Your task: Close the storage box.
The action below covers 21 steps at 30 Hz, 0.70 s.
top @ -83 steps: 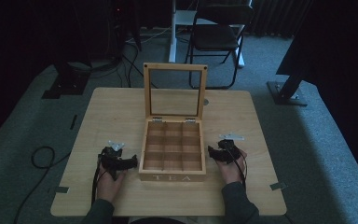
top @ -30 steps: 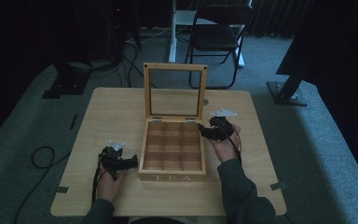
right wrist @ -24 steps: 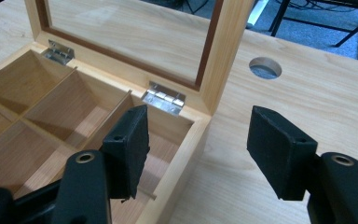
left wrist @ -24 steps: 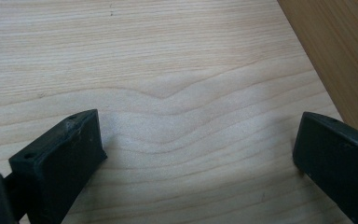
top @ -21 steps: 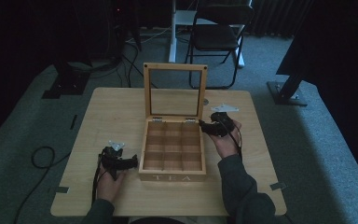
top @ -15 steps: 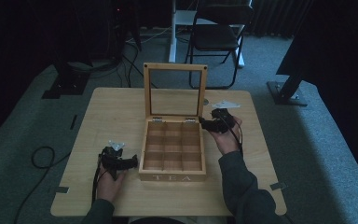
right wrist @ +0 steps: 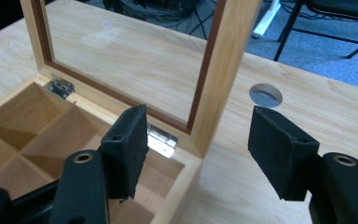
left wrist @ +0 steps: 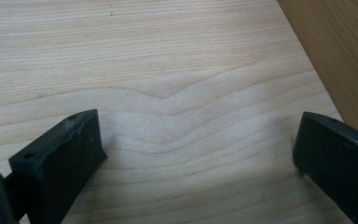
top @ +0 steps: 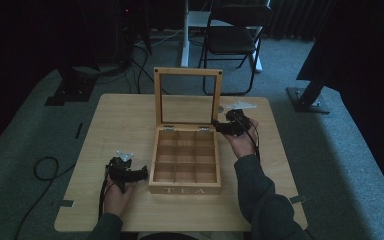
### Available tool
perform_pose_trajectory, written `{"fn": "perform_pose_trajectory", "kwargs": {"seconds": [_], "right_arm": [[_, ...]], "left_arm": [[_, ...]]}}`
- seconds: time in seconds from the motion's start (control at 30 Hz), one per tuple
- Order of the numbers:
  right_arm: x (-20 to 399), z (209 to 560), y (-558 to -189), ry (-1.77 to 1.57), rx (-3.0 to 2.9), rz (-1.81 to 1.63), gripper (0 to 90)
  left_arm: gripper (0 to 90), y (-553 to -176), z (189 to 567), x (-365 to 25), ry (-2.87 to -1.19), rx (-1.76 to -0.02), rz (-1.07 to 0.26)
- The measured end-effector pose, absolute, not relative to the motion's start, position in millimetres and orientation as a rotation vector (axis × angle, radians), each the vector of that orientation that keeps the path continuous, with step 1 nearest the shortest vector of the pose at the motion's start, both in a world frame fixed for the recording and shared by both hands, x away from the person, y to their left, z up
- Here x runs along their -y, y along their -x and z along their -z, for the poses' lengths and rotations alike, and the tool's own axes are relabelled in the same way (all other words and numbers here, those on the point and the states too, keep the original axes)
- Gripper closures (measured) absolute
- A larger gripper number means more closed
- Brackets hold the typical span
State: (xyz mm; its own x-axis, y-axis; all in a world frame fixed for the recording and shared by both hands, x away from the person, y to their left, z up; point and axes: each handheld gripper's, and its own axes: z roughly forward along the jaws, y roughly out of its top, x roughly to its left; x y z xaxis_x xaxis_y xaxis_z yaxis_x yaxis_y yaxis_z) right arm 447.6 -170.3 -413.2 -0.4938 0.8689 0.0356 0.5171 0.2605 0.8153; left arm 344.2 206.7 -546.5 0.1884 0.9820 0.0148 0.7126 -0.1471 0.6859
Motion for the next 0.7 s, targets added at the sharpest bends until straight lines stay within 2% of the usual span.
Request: {"fn": "perform_pose_trajectory", "kwargs": {"seconds": [0.7], "right_arm": [[170.4,423.2,-486.5,-1.350,-2.072,-1.239,34.3]], "left_arm": [[1.6,-344.2,546.5,-206.7,-1.926,-1.581,-0.644]]}}
